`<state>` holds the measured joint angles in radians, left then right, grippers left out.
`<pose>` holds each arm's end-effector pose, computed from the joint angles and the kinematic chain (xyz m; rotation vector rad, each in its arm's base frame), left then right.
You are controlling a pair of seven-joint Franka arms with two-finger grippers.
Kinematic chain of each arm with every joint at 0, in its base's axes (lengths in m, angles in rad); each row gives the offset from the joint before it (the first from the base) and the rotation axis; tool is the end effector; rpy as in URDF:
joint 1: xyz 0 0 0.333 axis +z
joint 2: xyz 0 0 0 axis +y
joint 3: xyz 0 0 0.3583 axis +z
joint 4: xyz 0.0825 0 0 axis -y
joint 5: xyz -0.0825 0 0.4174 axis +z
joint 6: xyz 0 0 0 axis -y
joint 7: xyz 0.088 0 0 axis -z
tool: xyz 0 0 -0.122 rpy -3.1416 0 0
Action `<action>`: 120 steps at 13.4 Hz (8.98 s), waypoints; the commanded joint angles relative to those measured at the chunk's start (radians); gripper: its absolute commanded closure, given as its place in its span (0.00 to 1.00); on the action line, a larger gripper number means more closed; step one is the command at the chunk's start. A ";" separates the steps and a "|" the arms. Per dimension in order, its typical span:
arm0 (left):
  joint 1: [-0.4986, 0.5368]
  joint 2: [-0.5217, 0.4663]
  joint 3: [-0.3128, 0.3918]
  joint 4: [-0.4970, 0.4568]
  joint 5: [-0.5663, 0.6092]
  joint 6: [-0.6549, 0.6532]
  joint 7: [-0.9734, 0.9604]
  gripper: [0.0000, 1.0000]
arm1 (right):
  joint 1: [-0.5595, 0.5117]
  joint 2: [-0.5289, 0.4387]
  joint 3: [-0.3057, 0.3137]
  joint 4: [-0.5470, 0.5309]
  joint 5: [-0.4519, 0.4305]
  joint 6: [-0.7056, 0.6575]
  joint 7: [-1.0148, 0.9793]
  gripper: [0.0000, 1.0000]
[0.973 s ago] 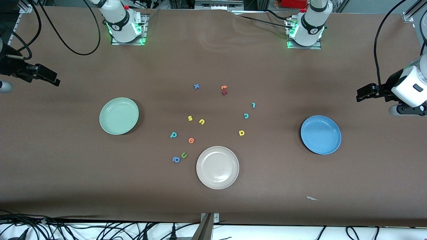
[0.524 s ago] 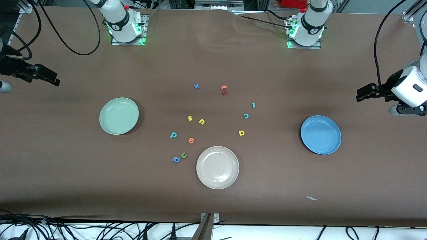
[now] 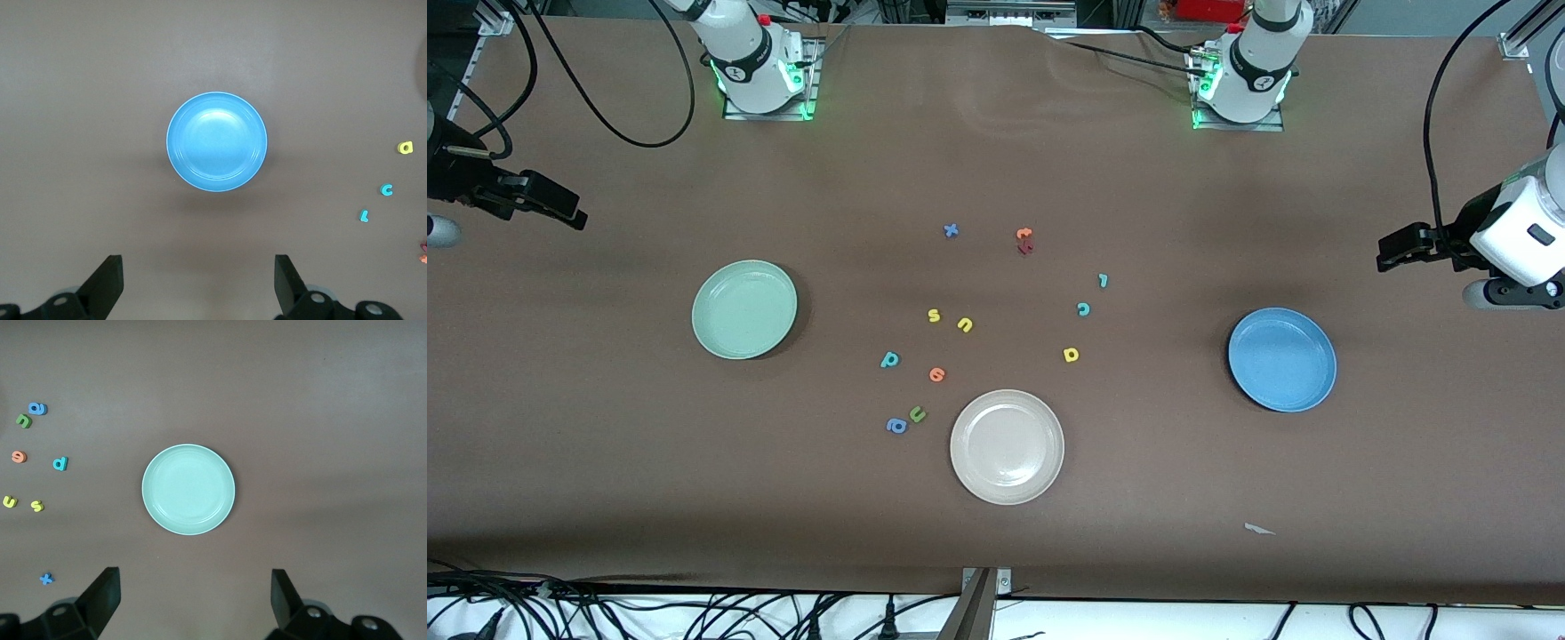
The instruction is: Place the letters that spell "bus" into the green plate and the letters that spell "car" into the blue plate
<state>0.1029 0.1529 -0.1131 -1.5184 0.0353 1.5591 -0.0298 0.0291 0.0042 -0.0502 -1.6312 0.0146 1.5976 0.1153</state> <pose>0.6333 0.0030 0.5842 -3.1164 -0.0287 0.1729 0.5891 -0.0106 0.6211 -3.1211 0.2142 0.0601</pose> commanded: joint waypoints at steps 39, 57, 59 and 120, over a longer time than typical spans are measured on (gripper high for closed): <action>0.003 -0.006 0.003 -0.008 -0.017 0.010 0.008 0.00 | 0.002 -0.012 0.003 -0.012 -0.008 -0.005 -0.014 0.00; 0.004 -0.006 0.003 -0.008 -0.017 0.012 0.008 0.00 | 0.058 0.072 0.000 0.007 -0.030 0.005 0.003 0.00; 0.004 -0.006 0.003 -0.008 -0.015 0.012 0.008 0.00 | 0.086 0.100 0.001 0.005 -0.030 0.021 0.006 0.00; -0.532 0.697 -0.028 0.066 -0.014 0.728 -0.630 0.34 | 0.169 0.579 0.007 -0.099 0.012 0.314 0.348 0.34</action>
<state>-0.4101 0.8348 -0.1592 -1.4842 0.0293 2.2937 -0.6357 0.2156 0.5934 -0.0454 -1.7142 0.0084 1.9393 0.4912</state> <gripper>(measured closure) 0.264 0.718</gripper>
